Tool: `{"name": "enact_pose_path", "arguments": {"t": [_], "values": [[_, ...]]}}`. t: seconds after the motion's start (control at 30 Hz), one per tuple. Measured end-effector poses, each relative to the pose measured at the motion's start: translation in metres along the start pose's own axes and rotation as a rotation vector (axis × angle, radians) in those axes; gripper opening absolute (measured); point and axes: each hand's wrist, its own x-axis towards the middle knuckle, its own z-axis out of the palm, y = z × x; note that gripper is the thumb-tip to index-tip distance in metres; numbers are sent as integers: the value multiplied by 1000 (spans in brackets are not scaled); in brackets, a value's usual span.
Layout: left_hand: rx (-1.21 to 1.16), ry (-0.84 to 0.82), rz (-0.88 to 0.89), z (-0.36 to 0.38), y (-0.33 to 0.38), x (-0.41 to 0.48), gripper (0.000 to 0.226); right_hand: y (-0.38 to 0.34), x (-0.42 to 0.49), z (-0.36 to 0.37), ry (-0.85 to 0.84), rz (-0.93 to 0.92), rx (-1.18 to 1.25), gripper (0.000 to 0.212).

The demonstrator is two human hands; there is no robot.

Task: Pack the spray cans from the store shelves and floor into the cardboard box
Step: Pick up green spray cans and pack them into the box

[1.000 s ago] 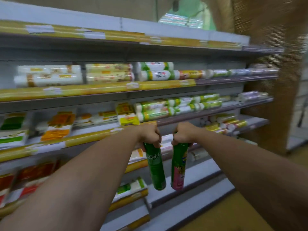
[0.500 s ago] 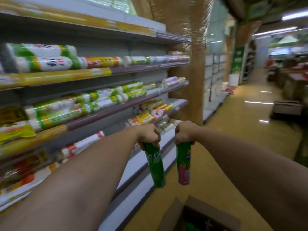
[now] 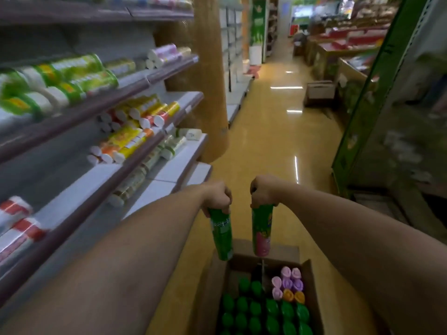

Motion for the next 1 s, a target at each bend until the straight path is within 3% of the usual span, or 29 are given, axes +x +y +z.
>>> {"name": "enact_pose_path", "arguments": {"t": [0.2,0.4,0.67,0.8,1.0], "values": [[80,-129,67,29,-39,105,35,16,83,57,-75,125,122,48],[158,-229,135,85,-85,196,39,30,156,158,-126,205,281,48],[194,-325,163,218,-137,302,44,60,229,298,-136,318,385,56],[176,-316,150,279,-169,338,51,75,260,362,-148,362,385,46],[102,-344,97,358,-200,379,57,105,305,443,-208,436,397,61]]}}
